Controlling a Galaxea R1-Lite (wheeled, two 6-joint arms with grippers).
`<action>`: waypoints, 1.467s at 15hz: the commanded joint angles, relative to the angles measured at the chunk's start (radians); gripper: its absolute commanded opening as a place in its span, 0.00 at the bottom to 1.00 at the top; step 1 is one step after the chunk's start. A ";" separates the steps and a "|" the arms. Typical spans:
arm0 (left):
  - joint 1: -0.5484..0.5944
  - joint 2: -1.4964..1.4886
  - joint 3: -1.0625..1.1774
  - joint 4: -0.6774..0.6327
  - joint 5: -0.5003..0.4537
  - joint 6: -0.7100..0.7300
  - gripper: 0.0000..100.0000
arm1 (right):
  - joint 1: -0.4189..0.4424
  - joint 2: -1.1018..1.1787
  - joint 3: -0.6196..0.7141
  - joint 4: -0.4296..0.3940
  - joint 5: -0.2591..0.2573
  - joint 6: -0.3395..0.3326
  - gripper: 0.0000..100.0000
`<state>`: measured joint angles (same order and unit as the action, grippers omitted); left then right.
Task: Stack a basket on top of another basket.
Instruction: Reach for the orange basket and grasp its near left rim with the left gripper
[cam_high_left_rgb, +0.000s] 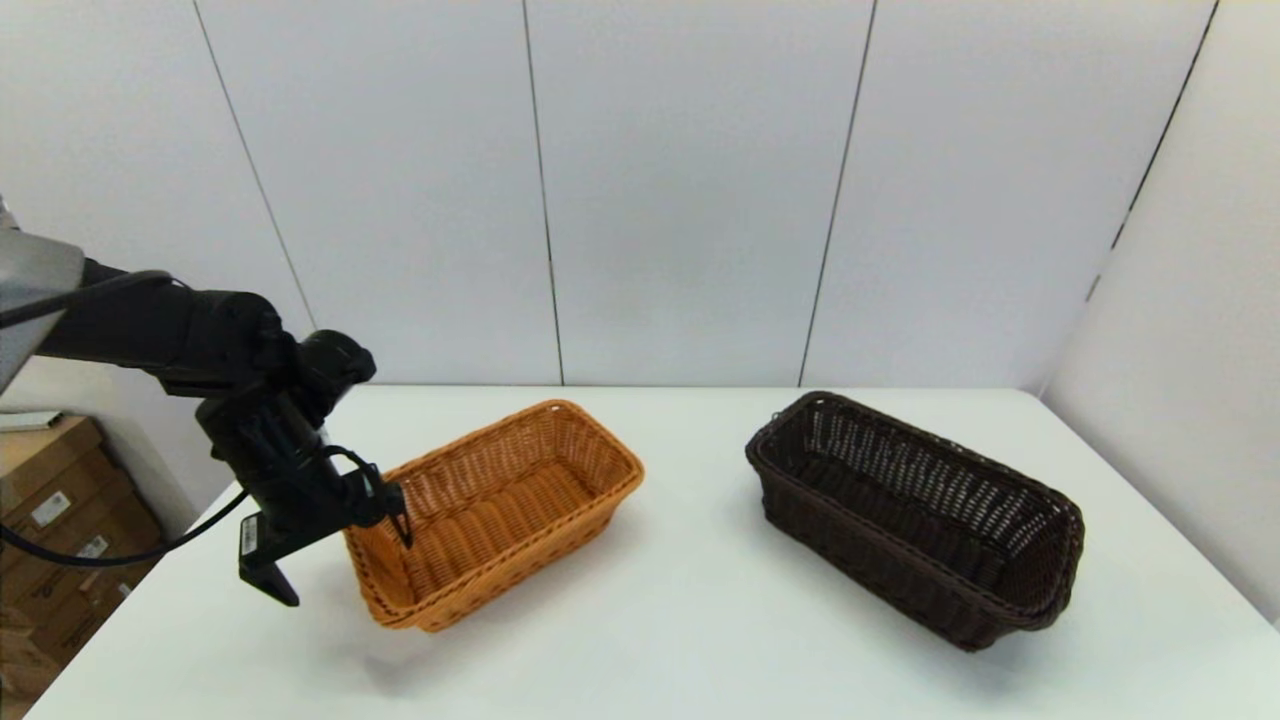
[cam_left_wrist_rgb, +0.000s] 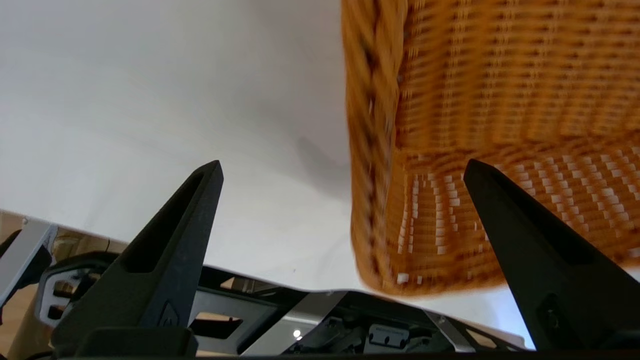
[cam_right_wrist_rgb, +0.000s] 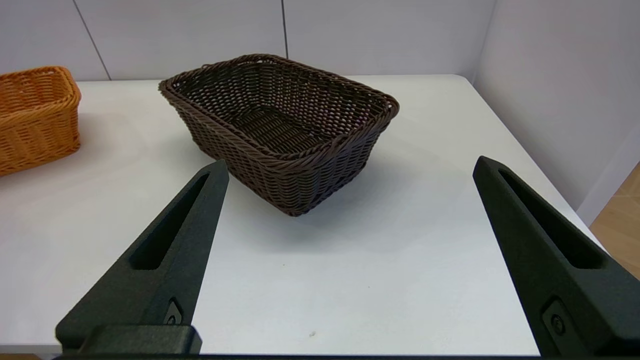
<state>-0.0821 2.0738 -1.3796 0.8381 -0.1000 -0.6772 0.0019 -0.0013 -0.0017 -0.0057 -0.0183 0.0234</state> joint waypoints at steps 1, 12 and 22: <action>-0.004 0.124 -0.049 -0.001 -0.018 -0.002 1.00 | 0.001 0.001 0.000 0.000 0.000 0.000 1.00; -0.005 0.163 -0.061 -0.008 -0.118 0.005 1.00 | 0.001 0.001 0.000 0.000 0.000 0.000 1.00; 0.012 0.095 -0.061 -0.040 -0.141 0.002 0.00 | 0.000 0.001 0.000 0.000 0.000 0.000 1.00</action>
<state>-0.0711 2.1849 -1.4402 0.7936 -0.2409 -0.6719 0.0023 -0.0013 -0.0017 -0.0057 -0.0183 0.0230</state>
